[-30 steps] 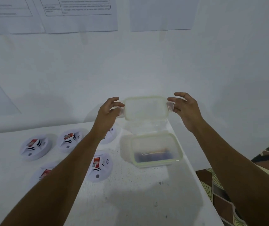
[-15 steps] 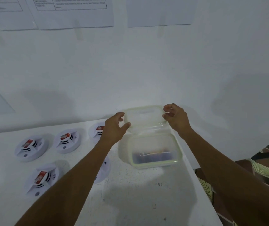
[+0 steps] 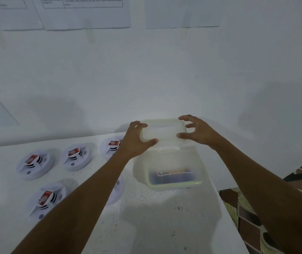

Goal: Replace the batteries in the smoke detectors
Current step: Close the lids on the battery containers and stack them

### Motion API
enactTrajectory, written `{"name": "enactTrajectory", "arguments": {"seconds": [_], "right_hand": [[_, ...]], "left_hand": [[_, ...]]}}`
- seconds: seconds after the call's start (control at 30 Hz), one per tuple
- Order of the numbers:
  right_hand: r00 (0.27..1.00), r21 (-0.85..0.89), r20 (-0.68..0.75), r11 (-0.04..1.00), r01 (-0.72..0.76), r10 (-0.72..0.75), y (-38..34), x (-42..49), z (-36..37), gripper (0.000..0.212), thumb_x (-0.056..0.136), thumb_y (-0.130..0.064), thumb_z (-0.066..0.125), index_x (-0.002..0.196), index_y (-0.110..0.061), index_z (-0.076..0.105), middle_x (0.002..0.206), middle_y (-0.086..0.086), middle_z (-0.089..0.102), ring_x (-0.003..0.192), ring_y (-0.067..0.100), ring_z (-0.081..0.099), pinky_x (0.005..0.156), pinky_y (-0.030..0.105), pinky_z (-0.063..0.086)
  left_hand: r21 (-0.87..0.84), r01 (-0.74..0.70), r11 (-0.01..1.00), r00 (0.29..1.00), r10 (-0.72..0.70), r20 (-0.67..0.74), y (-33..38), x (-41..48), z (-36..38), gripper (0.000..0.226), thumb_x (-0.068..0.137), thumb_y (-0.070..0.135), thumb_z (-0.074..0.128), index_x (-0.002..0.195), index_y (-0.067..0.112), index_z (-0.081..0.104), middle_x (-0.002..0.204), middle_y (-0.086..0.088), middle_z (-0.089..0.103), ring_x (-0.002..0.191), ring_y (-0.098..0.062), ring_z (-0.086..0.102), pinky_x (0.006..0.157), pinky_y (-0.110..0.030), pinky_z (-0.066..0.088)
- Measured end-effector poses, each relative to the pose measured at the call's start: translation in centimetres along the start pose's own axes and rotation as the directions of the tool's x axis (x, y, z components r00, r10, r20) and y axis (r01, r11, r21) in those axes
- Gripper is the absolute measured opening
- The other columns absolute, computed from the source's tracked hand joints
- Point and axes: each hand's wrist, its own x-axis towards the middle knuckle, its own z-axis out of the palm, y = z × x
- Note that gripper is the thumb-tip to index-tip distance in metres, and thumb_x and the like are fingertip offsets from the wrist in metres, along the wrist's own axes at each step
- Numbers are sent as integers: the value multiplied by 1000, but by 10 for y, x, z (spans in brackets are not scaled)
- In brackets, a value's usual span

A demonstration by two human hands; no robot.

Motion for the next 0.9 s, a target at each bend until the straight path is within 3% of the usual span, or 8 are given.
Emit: {"name": "enactTrajectory", "arguments": {"seconds": [0.13, 0.3, 0.4, 0.5, 0.57, 0.67, 0.8, 0.9], "right_hand": [[983, -210, 152, 968, 136, -105, -2, 10, 3, 96, 60, -50, 88, 142, -39, 41, 153, -10, 35, 136, 9, 35, 112, 36, 35], [972, -308, 96, 922, 234, -214, 0, 15, 8, 90, 62, -45, 88, 139, -29, 45, 145, -10, 45, 129, 10, 42, 107, 32, 38], [970, -360, 57, 901, 241, -237, 2, 16, 14, 84, 63, -44, 86, 134, -27, 44, 139, -11, 45, 121, 7, 40, 97, 25, 36], [973, -341, 81, 911, 232, -218, 7, 19, 17, 91, 62, -47, 87, 137, -29, 40, 142, -9, 38, 126, 8, 32, 105, 30, 35], [979, -294, 128, 937, 189, -157, 4, 23, 16, 98, 63, -54, 85, 144, -31, 35, 146, -6, 31, 133, 11, 27, 111, 33, 28], [991, -157, 109, 984, 89, -73, -4, 30, 18, 83, 77, -66, 63, 147, -33, 33, 152, -3, 28, 141, 18, 22, 115, 41, 24], [993, -91, 101, 994, 62, -52, -2, 40, 31, 65, 93, -56, 51, 148, -27, 33, 155, -5, 31, 143, 17, 25, 115, 39, 25], [990, -144, -35, 981, 128, -134, 8, 45, 43, 52, 96, -46, 52, 140, -20, 44, 145, -2, 44, 133, 19, 40, 105, 30, 34]], "left_hand": [[77, -15, 997, 995, 7, 100, 2, 13, -2, 88, 68, 53, 81, 142, 25, 40, 161, 3, 15, 147, -16, 15, 116, -36, 22], [156, -62, 986, 996, 53, 67, 0, 21, -5, 91, 60, 58, 83, 135, 22, 47, 148, 3, 39, 136, -17, 36, 112, -36, 32], [248, -115, 962, 993, 108, 43, -3, 21, -1, 91, 62, 62, 80, 135, 19, 46, 146, 3, 41, 134, -16, 38, 109, -32, 32], [276, -143, 951, 990, 136, 43, -6, 21, 0, 90, 64, 64, 77, 134, 18, 46, 145, 2, 41, 132, -16, 37, 108, -31, 33], [231, -157, 960, 987, 144, 69, -7, 25, -3, 87, 63, 63, 78, 130, 17, 46, 137, 2, 42, 125, -14, 39, 104, -30, 37], [63, -60, 996, 992, 52, 117, -4, 32, -1, 81, 76, 62, 67, 136, 16, 37, 129, 6, 40, 119, -11, 32, 98, -30, 34], [-111, 16, 994, 999, -12, 39, -3, 35, 17, 53, 90, 48, 59, 127, 16, 40, 121, 6, 40, 115, -14, 32, 98, -36, 39], [-155, 22, 988, 999, -28, -36, -3, 36, 24, 46, 90, 44, 62, 118, 15, 42, 113, 3, 41, 112, -18, 37, 92, -35, 40]]}}
